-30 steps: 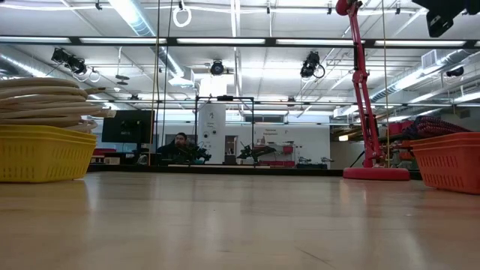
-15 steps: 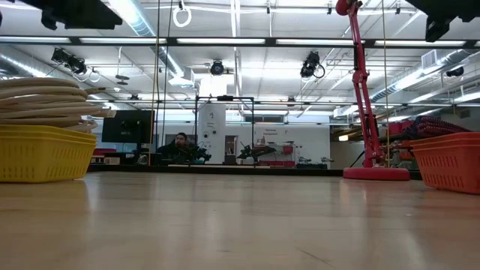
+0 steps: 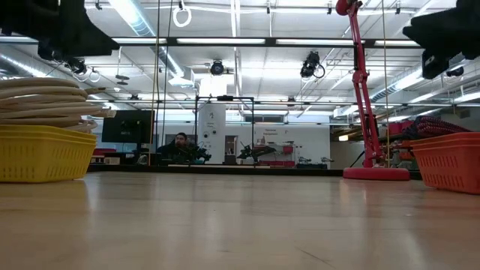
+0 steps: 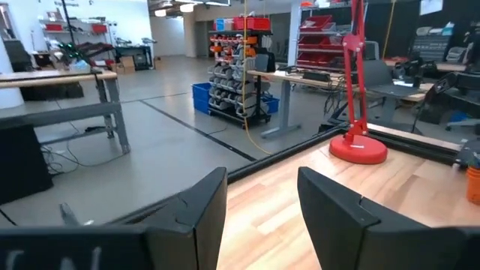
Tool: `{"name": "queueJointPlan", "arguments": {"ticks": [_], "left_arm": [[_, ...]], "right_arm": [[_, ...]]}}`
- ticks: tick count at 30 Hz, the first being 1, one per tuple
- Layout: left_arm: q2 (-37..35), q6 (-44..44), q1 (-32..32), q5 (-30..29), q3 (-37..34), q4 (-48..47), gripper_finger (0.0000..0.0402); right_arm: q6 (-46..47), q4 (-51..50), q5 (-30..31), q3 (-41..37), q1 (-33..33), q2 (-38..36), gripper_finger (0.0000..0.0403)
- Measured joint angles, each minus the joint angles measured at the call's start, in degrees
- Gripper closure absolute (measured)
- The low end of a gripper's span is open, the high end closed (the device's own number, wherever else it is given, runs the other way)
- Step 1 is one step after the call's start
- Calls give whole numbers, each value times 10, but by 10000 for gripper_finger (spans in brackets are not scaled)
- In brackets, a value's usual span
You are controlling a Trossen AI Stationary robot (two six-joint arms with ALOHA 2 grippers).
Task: Pick & Place USB Port
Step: Return to Home Position
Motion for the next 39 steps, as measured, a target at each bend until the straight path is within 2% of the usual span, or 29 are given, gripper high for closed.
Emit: {"name": "queueJointPlan", "arguments": {"ticks": [10, 14, 22, 27, 39], "left_arm": [[0, -17, -28, 8, -128, 173, 232], [0, -14, -32, 14, -163, 228, 232], [0, -4, -31, 20, -172, 235, 232], [0, 1, -31, 52, -172, 234, 232], [0, 1, -31, 60, -172, 234, 232]], "right_arm": [[25, -1, 1, -15, 0, 9, 323], [26, -36, 1, -15, 0, 9, 323], [118, -66, 0, -15, 0, 9, 323], [107, -65, 1, -15, 0, 9, 323], [100, -63, 1, -15, 0, 9, 323]]}}
